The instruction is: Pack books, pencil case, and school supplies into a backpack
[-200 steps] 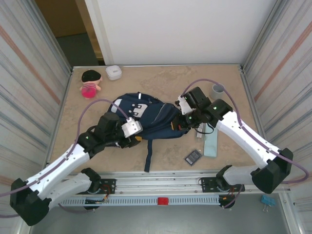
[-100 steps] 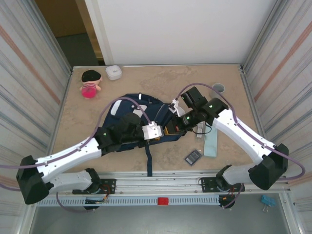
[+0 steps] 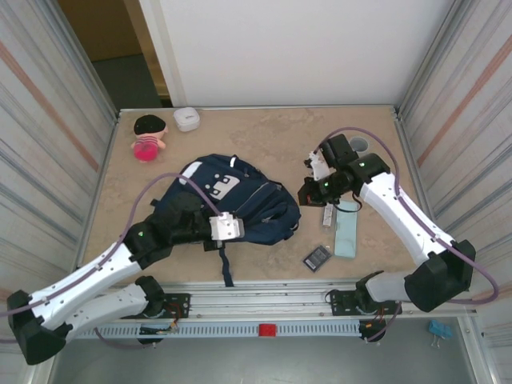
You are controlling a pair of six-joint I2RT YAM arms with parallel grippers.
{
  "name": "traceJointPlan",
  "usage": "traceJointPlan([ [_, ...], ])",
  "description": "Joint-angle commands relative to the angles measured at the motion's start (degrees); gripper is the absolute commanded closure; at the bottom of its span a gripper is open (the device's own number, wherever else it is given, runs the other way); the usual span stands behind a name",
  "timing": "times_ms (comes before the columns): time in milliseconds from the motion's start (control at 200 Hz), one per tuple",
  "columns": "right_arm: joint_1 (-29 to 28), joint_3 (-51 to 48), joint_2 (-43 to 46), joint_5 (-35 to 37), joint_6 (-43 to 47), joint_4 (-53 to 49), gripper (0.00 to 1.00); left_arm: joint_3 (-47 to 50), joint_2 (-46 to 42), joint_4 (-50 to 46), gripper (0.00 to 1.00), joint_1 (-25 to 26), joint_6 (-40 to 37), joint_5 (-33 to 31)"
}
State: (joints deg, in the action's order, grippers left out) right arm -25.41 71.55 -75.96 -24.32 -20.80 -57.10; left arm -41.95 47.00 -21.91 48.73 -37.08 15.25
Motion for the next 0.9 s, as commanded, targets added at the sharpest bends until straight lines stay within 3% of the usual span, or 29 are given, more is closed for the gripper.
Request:
traceJointPlan([
  [0, -0.24, -0.65, -0.31, -4.79, 4.85, 1.24, 1.0, 0.21, -2.82, -3.06, 1.0, -2.05, -2.13, 0.62],
  [80, -0.71, -2.12, -0.24, -15.69, 5.04, 3.82, 1.0, 0.53, -3.73, -2.54, 1.0, -2.5, -1.79, 2.48],
  [130, -1.57, -3.77, -0.15, -19.72, 3.64, 6.07, 0.87, 1.02, -3.98, -1.16, 1.0, -2.5, -1.34, 4.07],
  [215, -4.17, -7.5, 0.49, -21.99, -0.93, 12.46, 0.52, 1.68, -3.57, 0.32, 1.0, -2.5, -1.34, 5.25],
  [341, -4.73, -12.38, 0.38, -26.69, -14.58, 22.92, 0.41, 1.99, -3.12, 0.53, 1.0, -2.5, -2.27, 4.43],
  [416, -6.58, -12.86, 2.05, -23.31, -15.88, 23.63, 0.3, 1.94, -3.16, 0.64, 1.0, -2.54, -2.46, 4.27],
  [501, -9.56, -11.78, 5.18, -9.68, -8.53, 19.15, 0.24, 2.09, -3.48, 0.59, 1.0, -2.52, -2.48, 4.49],
  [591, -10.62, -15.44, 10.26, -2.31, 1.77, 23.14, 0.2, 2.17, -3.89, 0.01, 1.0, -2.72, -2.41, 4.84],
  [762, -11.14, -24.68, 18.89, 0.41, 27.6, 36.11, 0.19, 2.4, -5.75, -1.2, 1.0, -2.94, -3.37, 5.77],
  [892, -11.5, -24.29, 16.88, -3.3, 43.38, 34.63, 0.22, 2.27, -6.01, -2.0, 1.0, -3.03, -4.26, 6.22],
])
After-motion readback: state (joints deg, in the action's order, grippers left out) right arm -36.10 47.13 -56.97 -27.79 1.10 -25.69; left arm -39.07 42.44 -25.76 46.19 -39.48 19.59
